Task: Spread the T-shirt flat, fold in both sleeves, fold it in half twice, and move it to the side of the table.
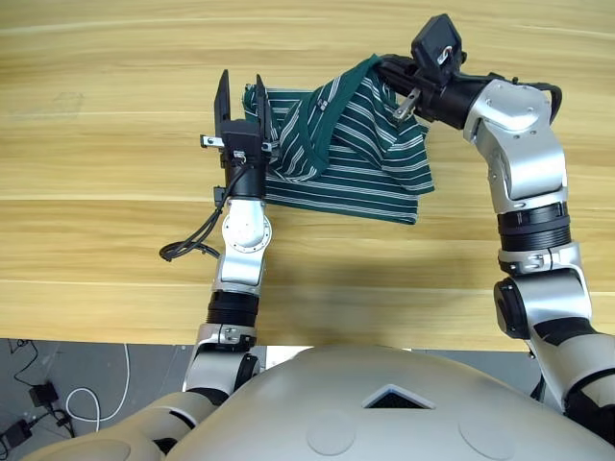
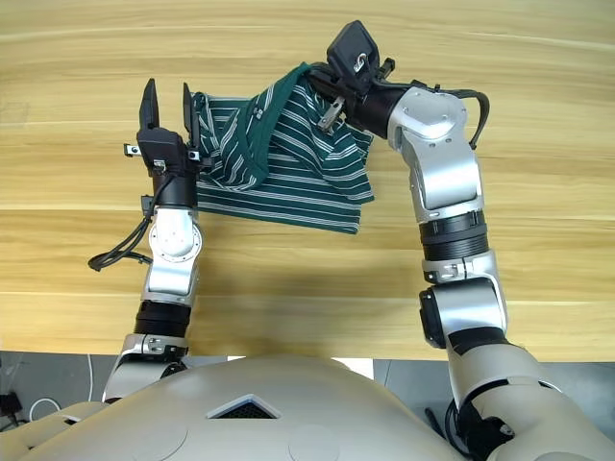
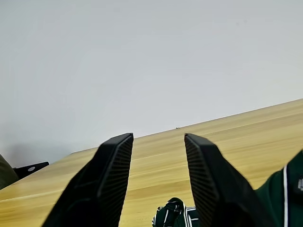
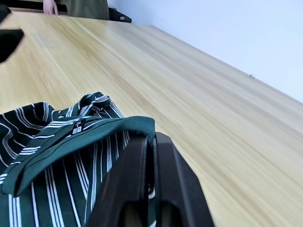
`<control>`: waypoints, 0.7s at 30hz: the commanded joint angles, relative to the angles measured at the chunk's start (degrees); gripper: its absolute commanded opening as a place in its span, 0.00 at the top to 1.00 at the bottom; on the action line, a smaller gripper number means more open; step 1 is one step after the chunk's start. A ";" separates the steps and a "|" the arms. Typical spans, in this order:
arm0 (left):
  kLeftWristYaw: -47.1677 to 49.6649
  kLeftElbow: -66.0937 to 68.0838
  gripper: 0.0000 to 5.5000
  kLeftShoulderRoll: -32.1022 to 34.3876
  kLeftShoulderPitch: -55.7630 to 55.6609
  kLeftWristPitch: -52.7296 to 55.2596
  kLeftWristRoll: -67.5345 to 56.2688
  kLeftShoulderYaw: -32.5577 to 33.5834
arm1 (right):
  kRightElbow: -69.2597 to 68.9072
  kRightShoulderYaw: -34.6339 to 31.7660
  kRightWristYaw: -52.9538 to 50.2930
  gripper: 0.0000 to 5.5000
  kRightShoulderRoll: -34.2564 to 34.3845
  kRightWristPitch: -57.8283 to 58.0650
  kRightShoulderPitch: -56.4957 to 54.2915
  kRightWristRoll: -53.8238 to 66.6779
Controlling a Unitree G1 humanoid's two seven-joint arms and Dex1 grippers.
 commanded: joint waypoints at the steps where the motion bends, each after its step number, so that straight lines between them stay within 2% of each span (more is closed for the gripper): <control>1: -9.21 -10.54 0.63 1.87 4.42 6.76 -1.36 -5.41 | -2.35 -0.15 -0.24 1.00 -0.64 1.40 0.72 0.69; 5: -17.06 -28.80 0.63 5.98 18.77 15.18 -3.35 -9.25 | -5.45 0.31 -1.39 1.00 0.05 2.15 1.56 0.40; 8: -17.28 -35.04 0.63 4.24 25.68 20.56 -5.64 -12.32 | -7.78 0.72 -2.31 1.00 0.96 2.89 1.79 0.60; 11: -14.47 -33.07 0.63 1.73 27.24 21.96 -3.39 -14.64 | -10.01 1.13 -2.63 1.00 1.22 3.29 2.00 0.64; 21: -5.44 -20.47 0.63 -3.38 20.64 17.49 1.16 -14.27 | -15.16 2.75 -2.77 1.00 1.61 5.47 3.38 1.28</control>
